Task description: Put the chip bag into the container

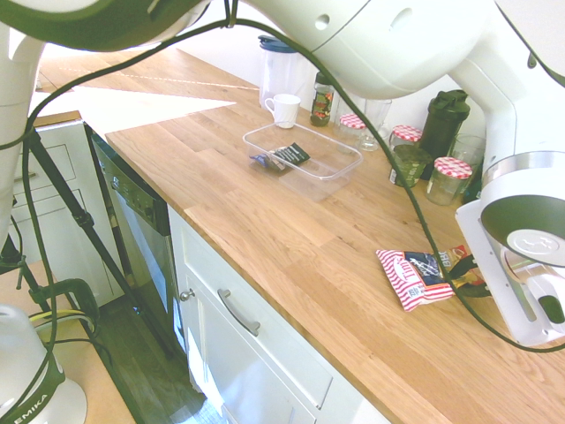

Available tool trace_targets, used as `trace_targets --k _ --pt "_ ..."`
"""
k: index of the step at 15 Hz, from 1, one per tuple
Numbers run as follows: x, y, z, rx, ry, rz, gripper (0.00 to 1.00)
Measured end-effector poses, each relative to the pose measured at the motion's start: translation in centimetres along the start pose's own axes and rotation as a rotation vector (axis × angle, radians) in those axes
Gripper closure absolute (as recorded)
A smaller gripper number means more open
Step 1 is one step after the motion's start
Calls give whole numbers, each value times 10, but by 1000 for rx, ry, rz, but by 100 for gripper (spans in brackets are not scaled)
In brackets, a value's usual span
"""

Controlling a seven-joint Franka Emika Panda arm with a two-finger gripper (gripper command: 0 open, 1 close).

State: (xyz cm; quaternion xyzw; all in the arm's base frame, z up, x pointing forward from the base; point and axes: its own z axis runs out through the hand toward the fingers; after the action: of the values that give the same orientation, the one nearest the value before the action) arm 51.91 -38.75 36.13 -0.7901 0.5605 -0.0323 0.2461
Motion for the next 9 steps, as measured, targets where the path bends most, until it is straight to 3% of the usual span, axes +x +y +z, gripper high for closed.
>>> trace_targets --k 5,9 --pt "-60 -47 -52 23 41 -94 100" --pt "-201 -143 -77 -3 146 -218 100"
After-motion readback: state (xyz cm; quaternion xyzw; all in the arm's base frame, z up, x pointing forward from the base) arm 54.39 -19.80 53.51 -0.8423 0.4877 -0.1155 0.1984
